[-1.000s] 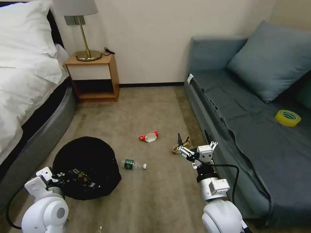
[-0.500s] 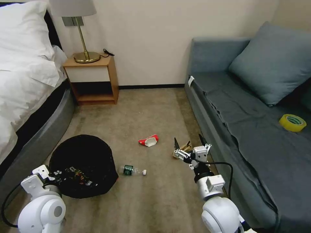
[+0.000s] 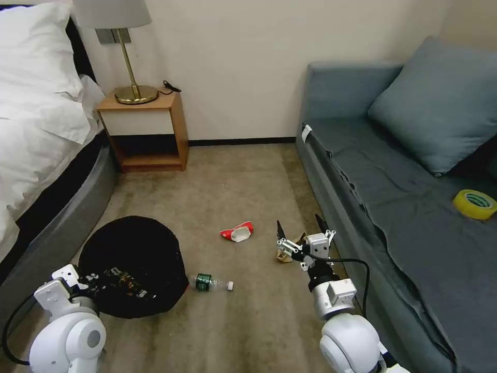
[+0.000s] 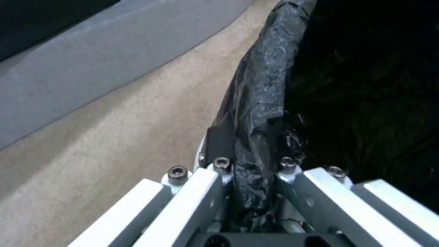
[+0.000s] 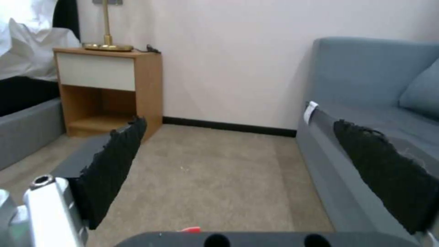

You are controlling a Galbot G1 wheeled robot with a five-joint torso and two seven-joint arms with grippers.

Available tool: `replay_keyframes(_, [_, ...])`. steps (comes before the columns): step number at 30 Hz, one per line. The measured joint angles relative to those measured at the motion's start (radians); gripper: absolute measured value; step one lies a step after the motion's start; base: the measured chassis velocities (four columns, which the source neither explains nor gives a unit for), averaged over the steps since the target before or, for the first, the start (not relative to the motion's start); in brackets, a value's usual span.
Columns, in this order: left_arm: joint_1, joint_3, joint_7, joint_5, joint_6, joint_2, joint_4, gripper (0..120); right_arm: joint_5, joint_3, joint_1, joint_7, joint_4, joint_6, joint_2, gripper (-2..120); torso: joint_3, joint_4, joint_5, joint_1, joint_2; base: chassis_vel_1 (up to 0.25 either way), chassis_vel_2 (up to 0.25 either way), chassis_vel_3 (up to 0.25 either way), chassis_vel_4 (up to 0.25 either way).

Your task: Pick up the trash bin, then pick up the garbage on the floor and place it into the trash bin.

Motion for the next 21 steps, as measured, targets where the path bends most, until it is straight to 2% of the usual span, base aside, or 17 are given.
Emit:
replay_keyframes(14, [-0.002, -0.003, 0.0, -0.004, 0.0, 0.001, 0.009, 3, 0.013, -0.024, 0.034, -0.016, -0.036, 0.035, 0.006, 100, 0.0, -0.0001, -0.0001, 0.0, 0.0, -0.092, 0.087, 0.086, -0.099])
replay_keyframes(18, [-0.003, -0.004, 0.001, -0.005, -0.002, 0.0, 0.011, 3, 0.074, -0.06, 0.094, -0.046, -0.067, 0.054, -0.02, 100, 0.0, 0.0, 0.0, 0.0, 0.0, -0.007, 0.009, 0.014, -0.004])
replay_keyframes(21, [-0.002, -0.004, 0.002, -0.007, -0.002, -0.002, 0.01, 3, 0.176, -0.159, 0.219, -0.067, -0.137, 0.068, -0.076, 100, 0.0, 0.0, 0.0001, 0.0, 0.0, 0.0, 0.0, 0.0, 0.0])
